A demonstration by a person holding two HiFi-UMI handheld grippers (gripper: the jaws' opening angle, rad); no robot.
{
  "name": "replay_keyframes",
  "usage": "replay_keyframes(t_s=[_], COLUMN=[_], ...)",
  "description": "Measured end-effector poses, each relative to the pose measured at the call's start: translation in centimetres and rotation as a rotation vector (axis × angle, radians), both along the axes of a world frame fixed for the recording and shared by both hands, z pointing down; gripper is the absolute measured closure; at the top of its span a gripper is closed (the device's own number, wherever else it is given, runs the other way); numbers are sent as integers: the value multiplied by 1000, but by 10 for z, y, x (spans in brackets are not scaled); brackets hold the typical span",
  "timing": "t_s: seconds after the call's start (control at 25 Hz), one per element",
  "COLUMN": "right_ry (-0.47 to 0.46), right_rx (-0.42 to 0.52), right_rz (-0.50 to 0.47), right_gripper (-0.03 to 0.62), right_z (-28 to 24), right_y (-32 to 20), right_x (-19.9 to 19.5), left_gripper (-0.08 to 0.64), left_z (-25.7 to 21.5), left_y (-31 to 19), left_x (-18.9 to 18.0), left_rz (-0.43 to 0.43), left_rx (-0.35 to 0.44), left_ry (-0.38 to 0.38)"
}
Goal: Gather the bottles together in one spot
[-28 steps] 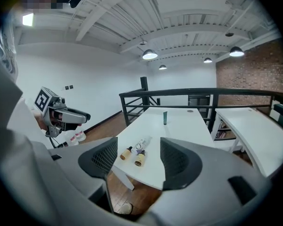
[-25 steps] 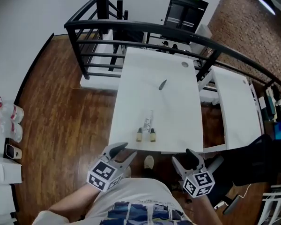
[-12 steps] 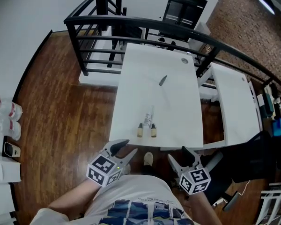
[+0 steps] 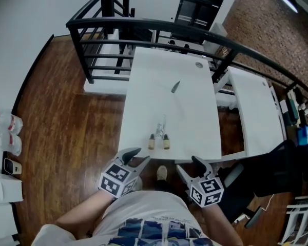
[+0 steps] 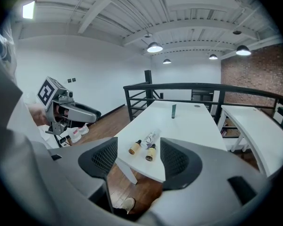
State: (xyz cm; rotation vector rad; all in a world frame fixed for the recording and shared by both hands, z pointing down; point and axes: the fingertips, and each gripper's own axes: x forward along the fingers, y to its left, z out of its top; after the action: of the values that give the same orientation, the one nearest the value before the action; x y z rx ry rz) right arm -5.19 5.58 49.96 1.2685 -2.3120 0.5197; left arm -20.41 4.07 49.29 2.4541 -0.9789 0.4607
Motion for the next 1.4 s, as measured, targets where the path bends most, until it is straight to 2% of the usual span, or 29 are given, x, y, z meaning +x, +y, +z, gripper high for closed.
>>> replay_keyframes(t_s=[0.48, 0.76, 1.0, 1.2, 1.4], right_ry=[-5, 20, 91, 141, 201], right_rx=[-8, -25, -90, -158, -226], right_rz=[21, 13, -13, -35, -84], right_gripper=[288, 288, 294, 295, 345], right_z=[6, 21, 80, 135, 183], right_y=[5, 1, -28, -65, -91], right_x=[4, 0, -12, -31, -42], left_gripper=[414, 403, 403, 403, 403], left_z=[-7, -13, 4, 13, 18], left_y=[5, 11, 12, 9, 8], left_x=[14, 14, 1, -15, -24], left_rz=[25, 29, 14, -38, -96], left_rx=[2, 8, 3, -16, -44], left_ry=[0, 70, 19, -15, -59])
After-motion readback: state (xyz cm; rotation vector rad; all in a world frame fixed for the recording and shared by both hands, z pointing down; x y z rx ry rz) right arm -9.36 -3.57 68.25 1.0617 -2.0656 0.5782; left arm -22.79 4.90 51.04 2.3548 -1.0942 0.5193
